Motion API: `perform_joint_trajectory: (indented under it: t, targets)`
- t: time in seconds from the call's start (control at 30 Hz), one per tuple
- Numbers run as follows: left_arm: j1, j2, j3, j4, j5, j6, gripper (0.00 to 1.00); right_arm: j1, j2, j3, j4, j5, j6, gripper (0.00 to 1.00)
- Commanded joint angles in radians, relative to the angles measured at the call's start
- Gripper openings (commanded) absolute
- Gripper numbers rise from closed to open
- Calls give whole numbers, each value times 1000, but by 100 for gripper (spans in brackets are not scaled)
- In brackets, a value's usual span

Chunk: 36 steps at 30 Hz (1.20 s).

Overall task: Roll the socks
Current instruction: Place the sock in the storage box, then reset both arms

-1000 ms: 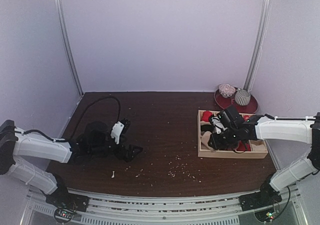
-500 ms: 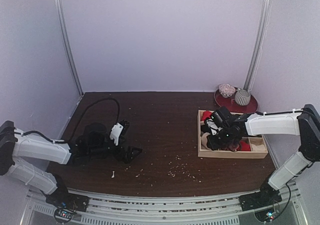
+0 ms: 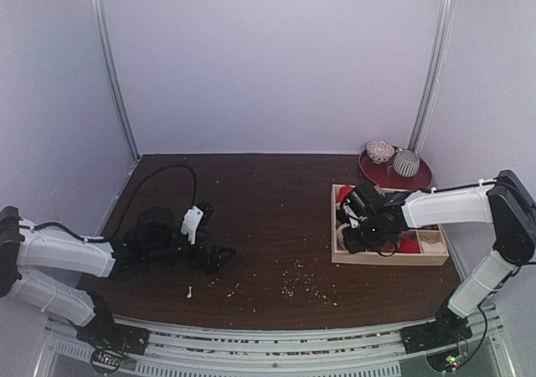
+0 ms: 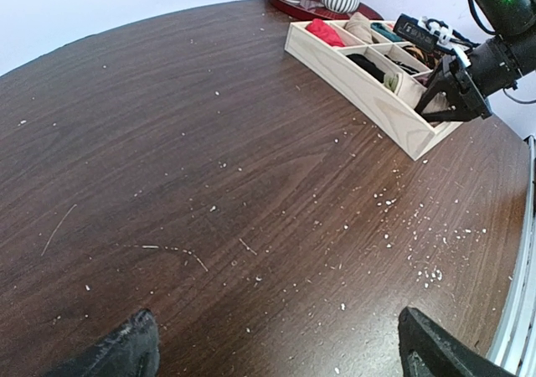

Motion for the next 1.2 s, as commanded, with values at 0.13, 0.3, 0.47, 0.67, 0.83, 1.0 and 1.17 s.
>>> perform_joint_trajectory:
  t: [0.13, 0.3, 0.47, 0.67, 0.83, 1.0, 1.17]
  targets:
    - [5, -4, 6, 35, 0, 20, 98, 4, 95, -53, -61, 42, 50, 31]
    - [4, 16, 17, 16, -12, 29, 98, 5, 19, -3, -77, 61, 40, 50]
    - [4, 24, 24, 0, -31, 37, 98, 2, -26, 63, -107, 98, 23, 57]
    - [5, 41, 41, -17, -43, 45, 98, 0, -100, 119, -118, 85, 16, 58]
    - [5, 27, 34, -21, -73, 38, 98, -1, -175, 135, -92, 43, -3, 58]
    - [4, 13, 41, -52, -104, 25, 98, -6, -207, 104, -35, 2, -15, 38]
    - [4, -14, 44, -76, -117, 23, 98, -44, -171, 53, 48, -58, -17, 26]
